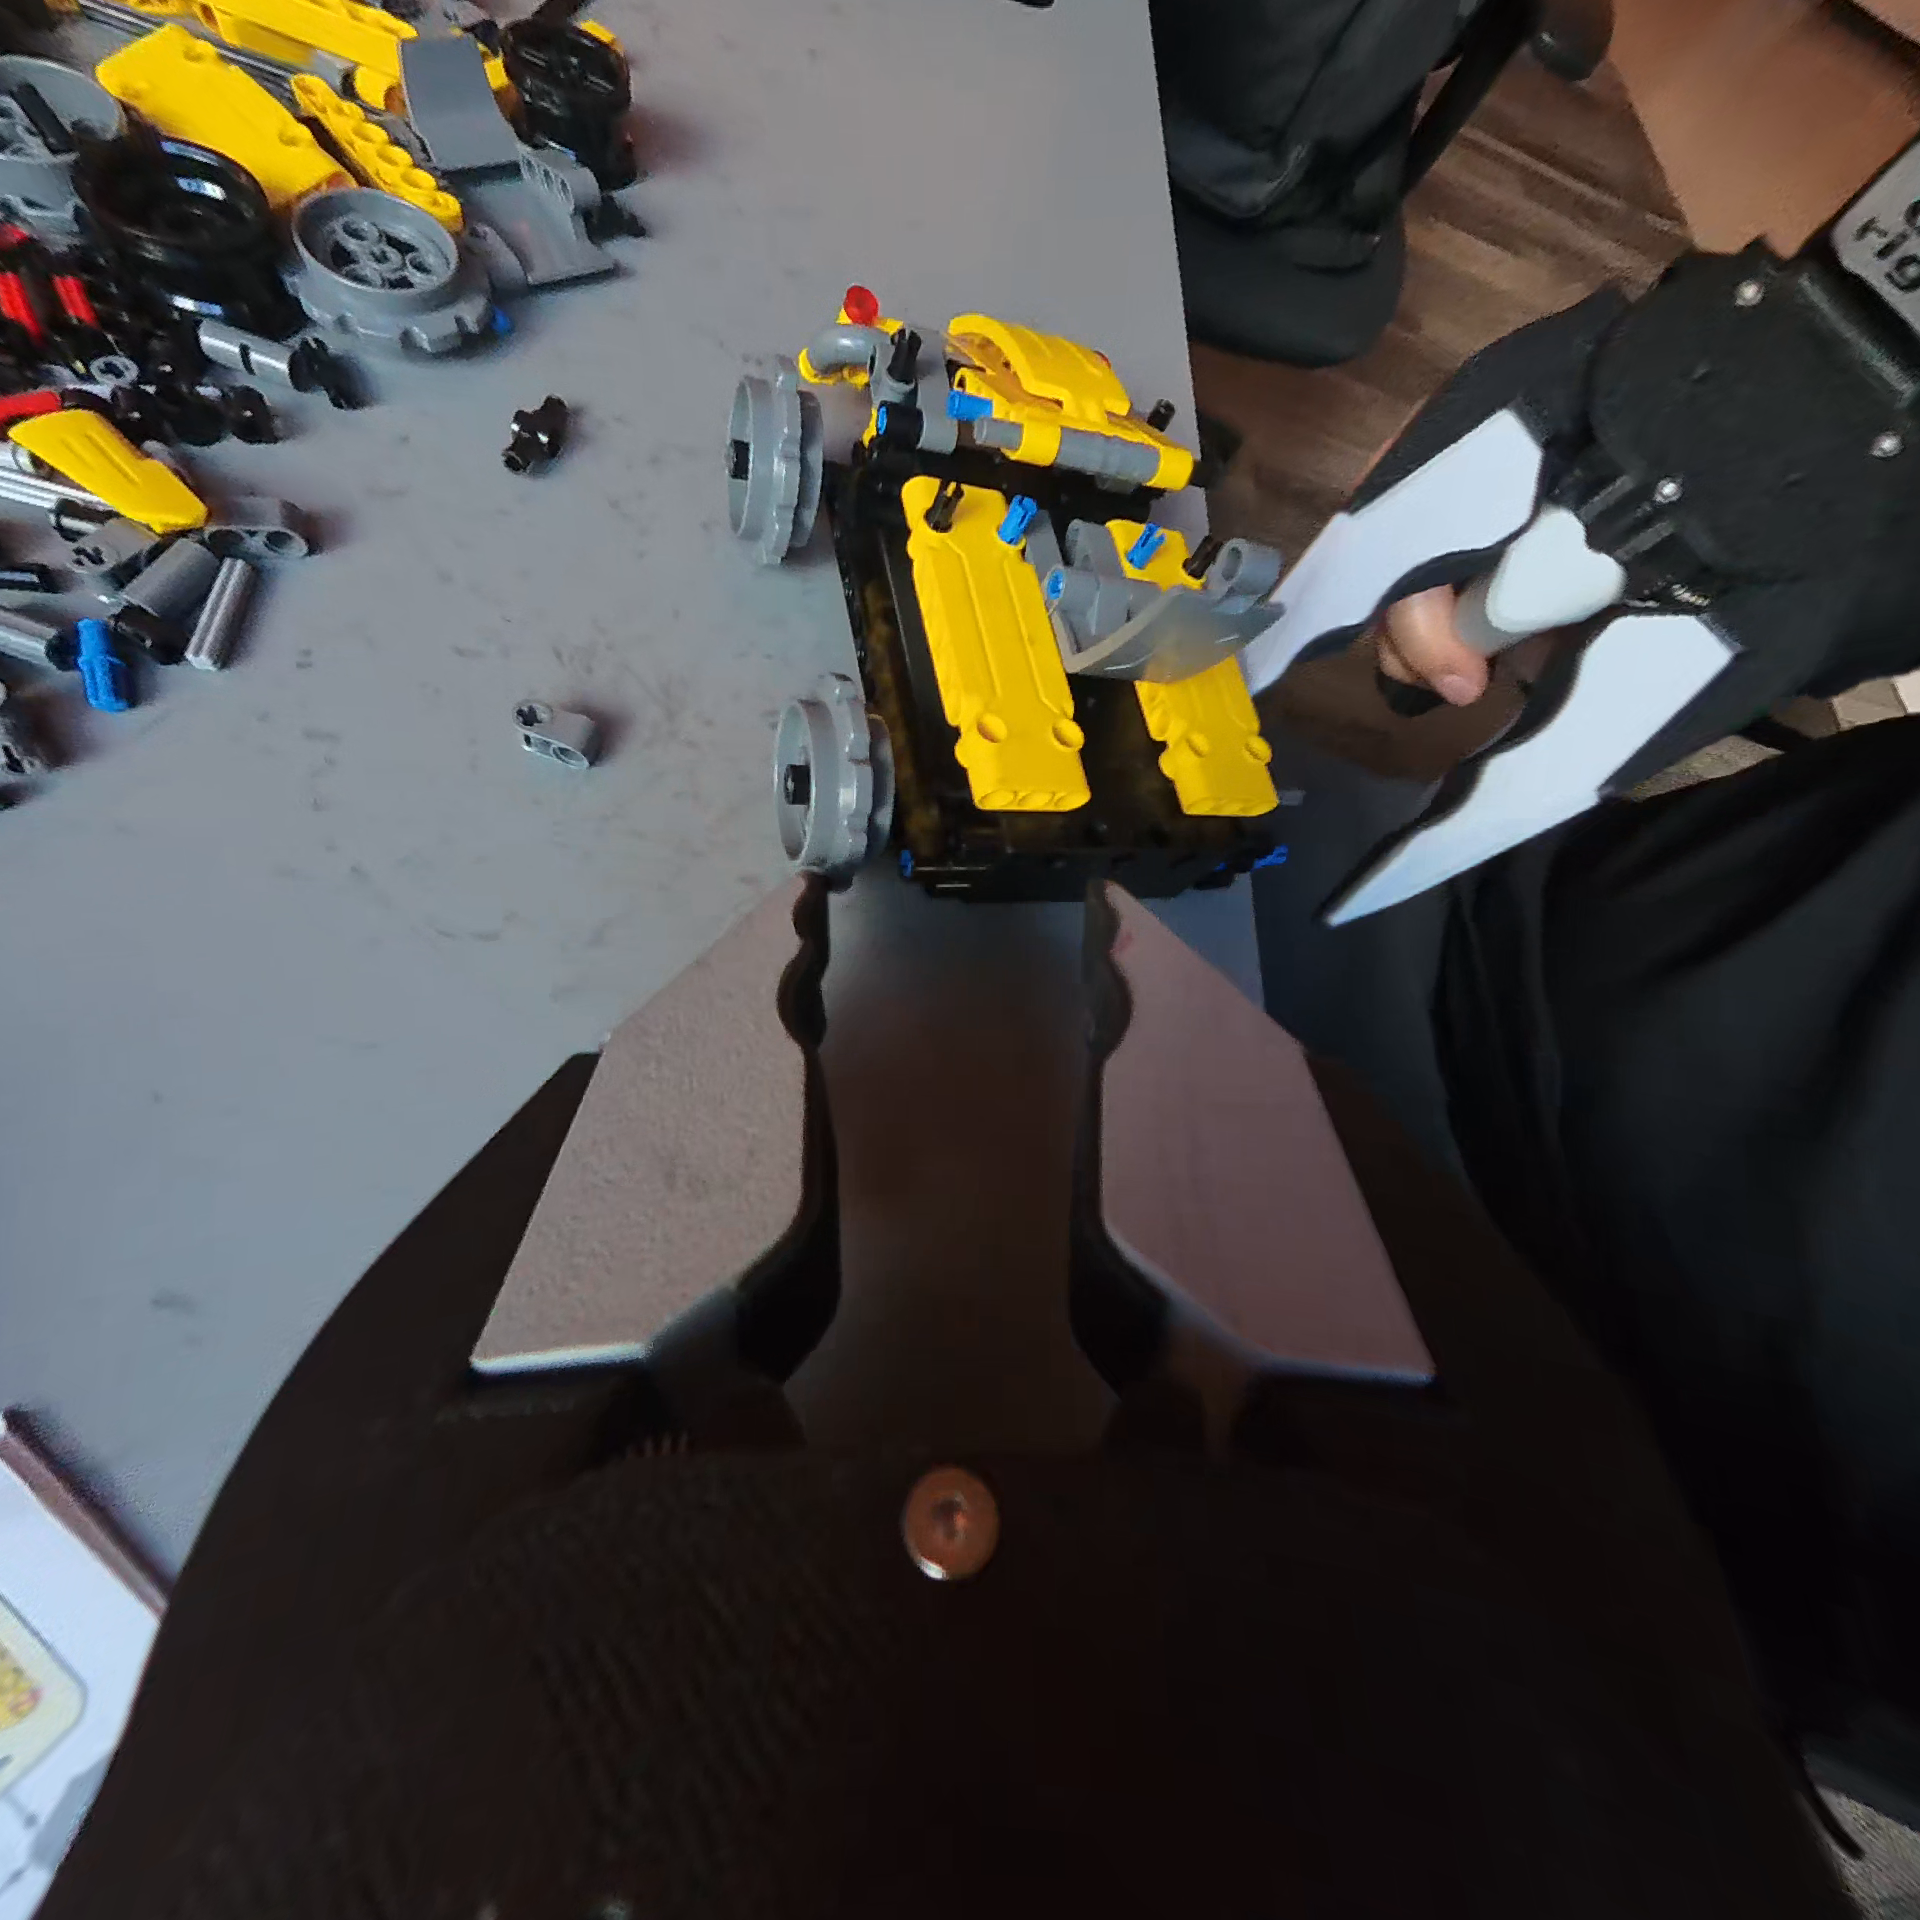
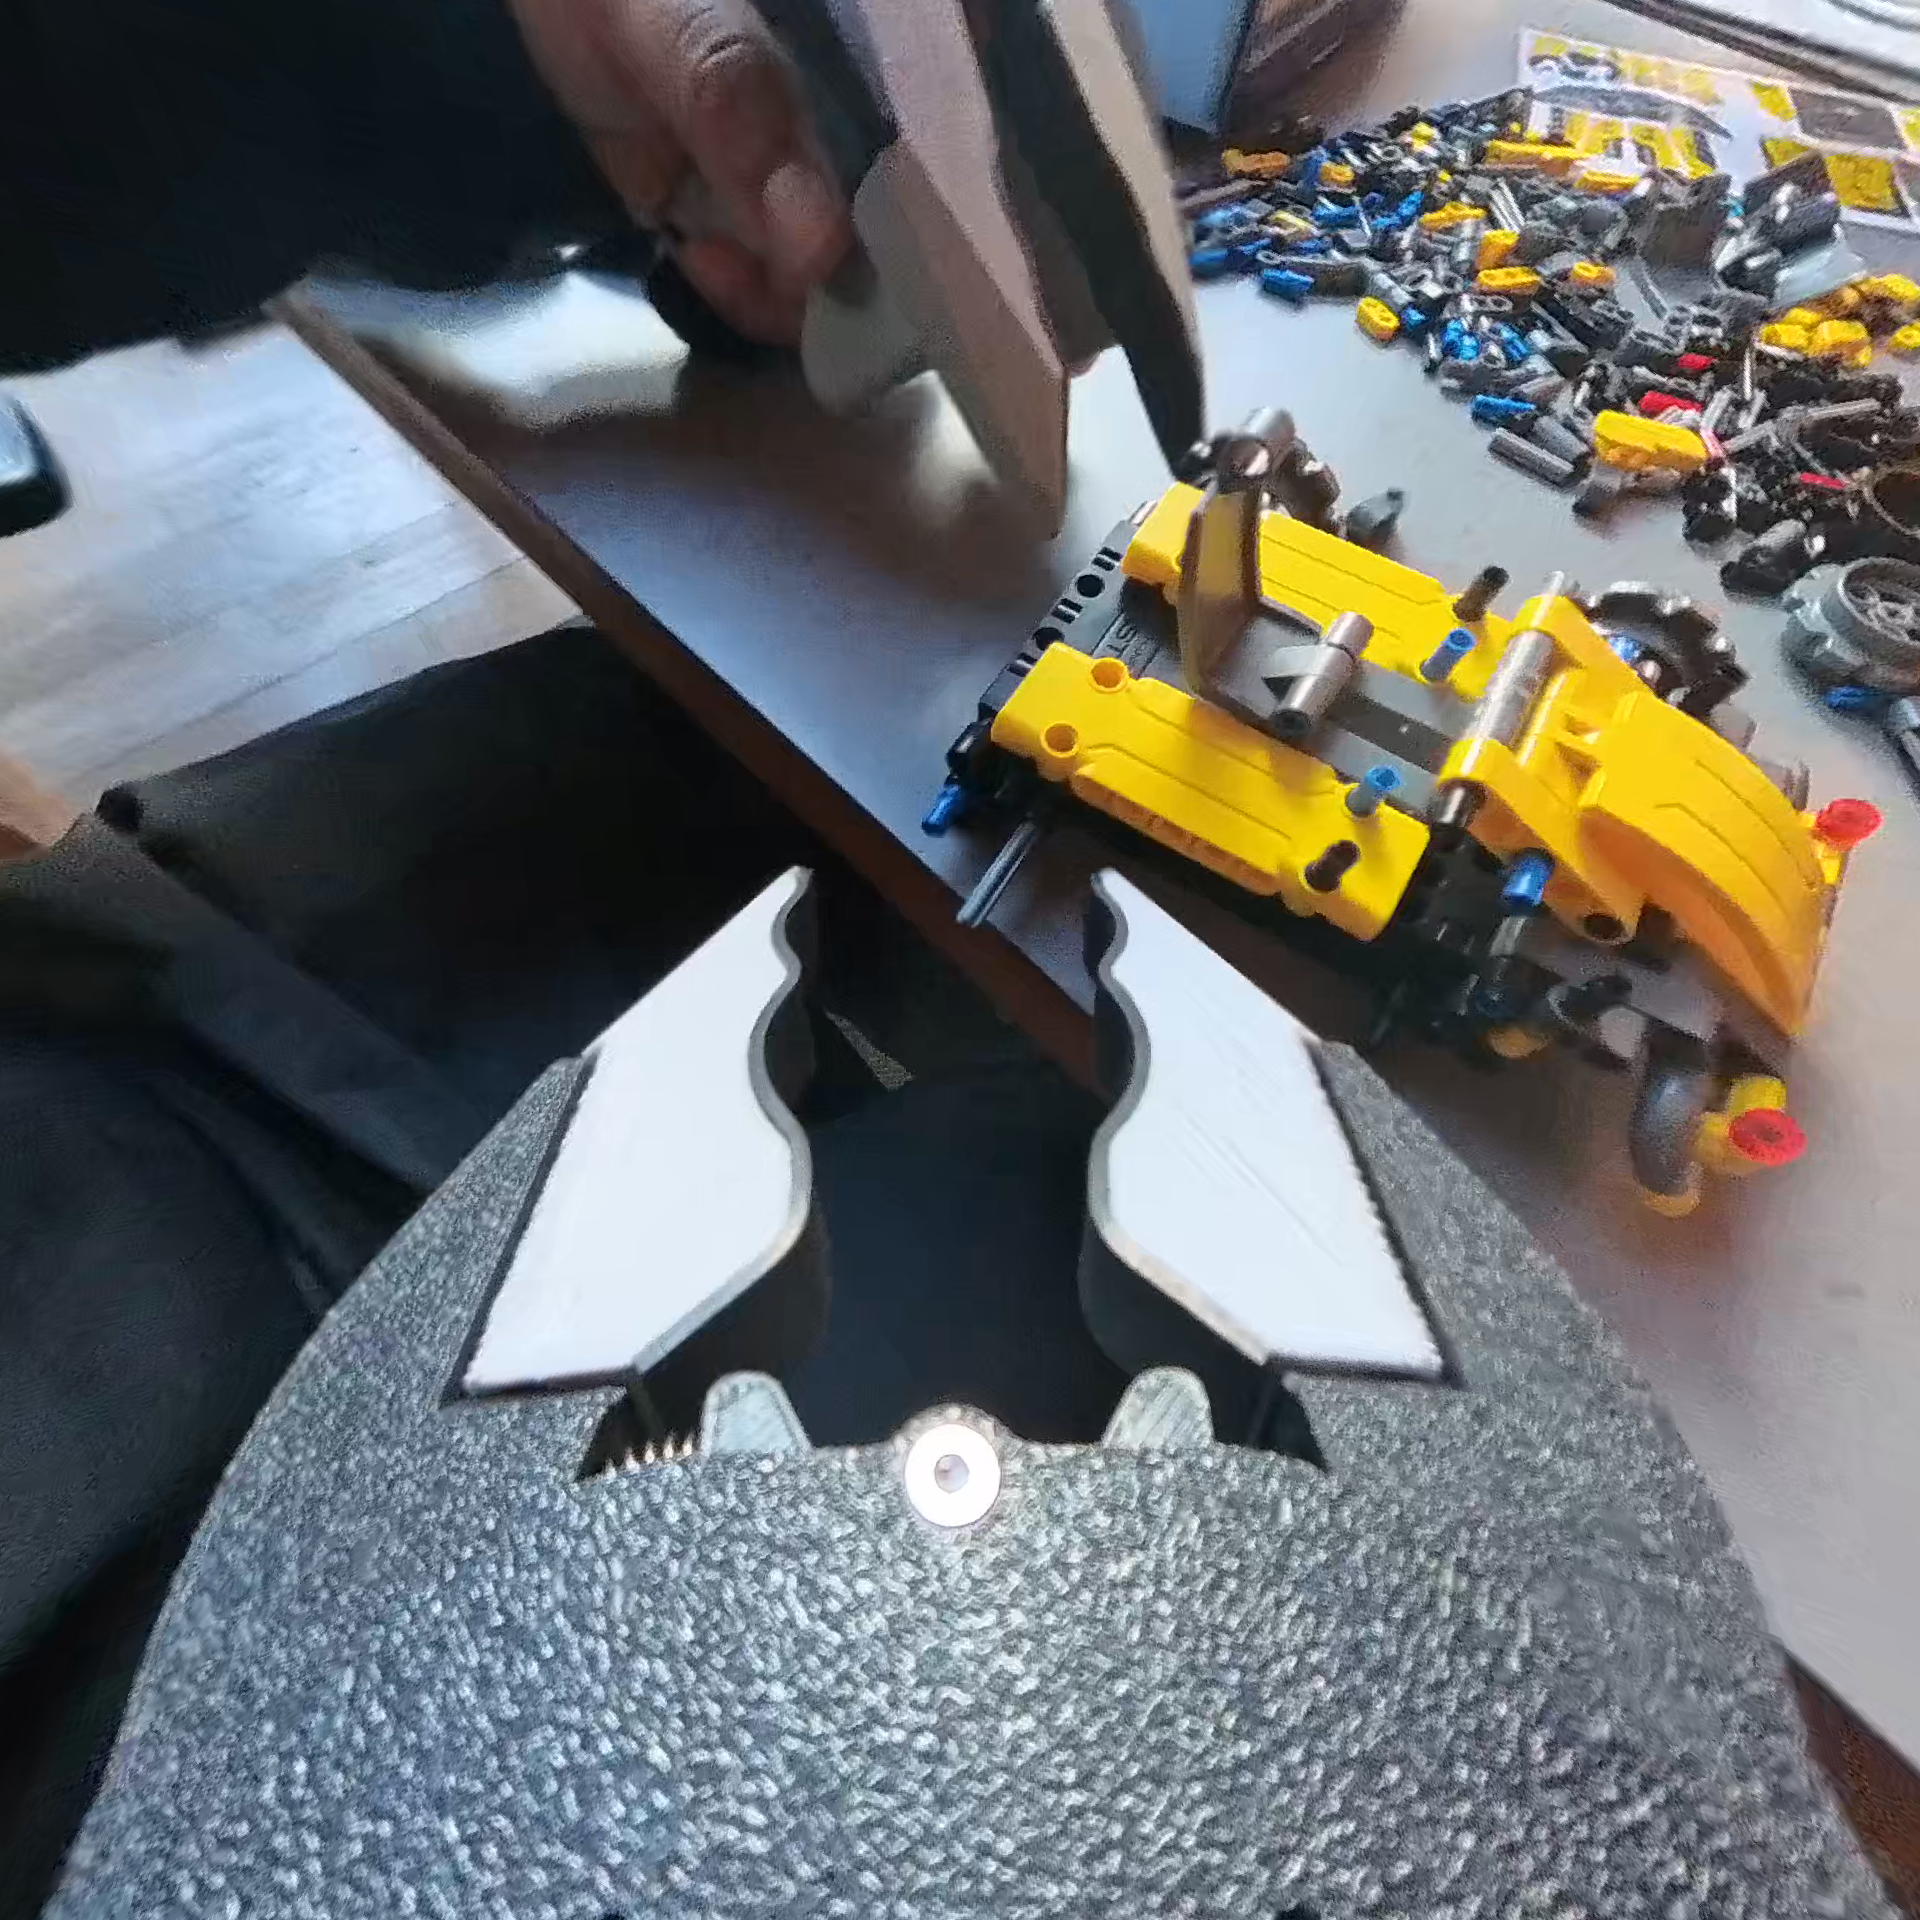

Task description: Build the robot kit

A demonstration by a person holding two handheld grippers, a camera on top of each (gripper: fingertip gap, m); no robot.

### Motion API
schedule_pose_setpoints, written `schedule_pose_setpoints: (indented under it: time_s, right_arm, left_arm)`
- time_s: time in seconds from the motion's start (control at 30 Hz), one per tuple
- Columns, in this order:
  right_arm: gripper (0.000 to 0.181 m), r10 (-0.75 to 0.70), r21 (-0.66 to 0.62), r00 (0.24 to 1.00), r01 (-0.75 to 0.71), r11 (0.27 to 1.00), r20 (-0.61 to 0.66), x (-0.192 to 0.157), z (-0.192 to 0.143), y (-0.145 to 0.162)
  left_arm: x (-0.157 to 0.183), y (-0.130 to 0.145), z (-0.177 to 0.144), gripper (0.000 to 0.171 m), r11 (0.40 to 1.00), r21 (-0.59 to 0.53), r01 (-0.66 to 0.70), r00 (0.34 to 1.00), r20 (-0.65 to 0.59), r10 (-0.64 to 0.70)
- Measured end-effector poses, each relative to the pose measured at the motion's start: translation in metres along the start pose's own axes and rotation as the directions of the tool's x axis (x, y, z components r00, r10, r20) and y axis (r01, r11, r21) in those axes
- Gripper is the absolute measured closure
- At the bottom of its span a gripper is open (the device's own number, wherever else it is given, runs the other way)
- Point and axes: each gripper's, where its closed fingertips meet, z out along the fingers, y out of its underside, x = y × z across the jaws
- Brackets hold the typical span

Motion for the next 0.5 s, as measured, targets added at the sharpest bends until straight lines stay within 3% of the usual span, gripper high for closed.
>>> schedule_pose_setpoints:
  time_s: [0.1,0.2,0.33,0.43,0.5]
  right_arm:
    - [0.128,0.035,0.018,0.999,-0.035,0.999,-0.033,0.006,0.008,0.002]
    - [0.138,0.043,0.041,0.998,-0.041,0.998,-0.053,0.005,0.009,-0.001]
    - [0.152,0.014,0.050,0.994,-0.008,0.999,-0.112,0.009,0.006,0.000]
    - [0.153,0.063,0.071,0.994,-0.057,0.996,-0.088,0.011,0.002,0.000]
    - [0.153,0.091,0.079,0.993,-0.085,0.993,-0.075,0.013,0.001,0.001]
  left_arm:
    - [0.007,0.000,0.004,0.119,1.000,0.001,-0.013,0.999,0.030,0.013]
    - [0.009,0.001,0.007,0.116,1.000,0.002,-0.027,0.997,0.077,0.026]
    - [0.010,-0.001,0.006,0.126,0.998,0.014,-0.064,0.988,0.139,0.062]
    - [-0.002,-0.013,-0.008,0.103,0.980,0.073,-0.183,0.919,0.367,0.144]
    - [0.003,-0.015,-0.013,0.103,0.940,0.029,-0.340,0.826,0.486,0.284]
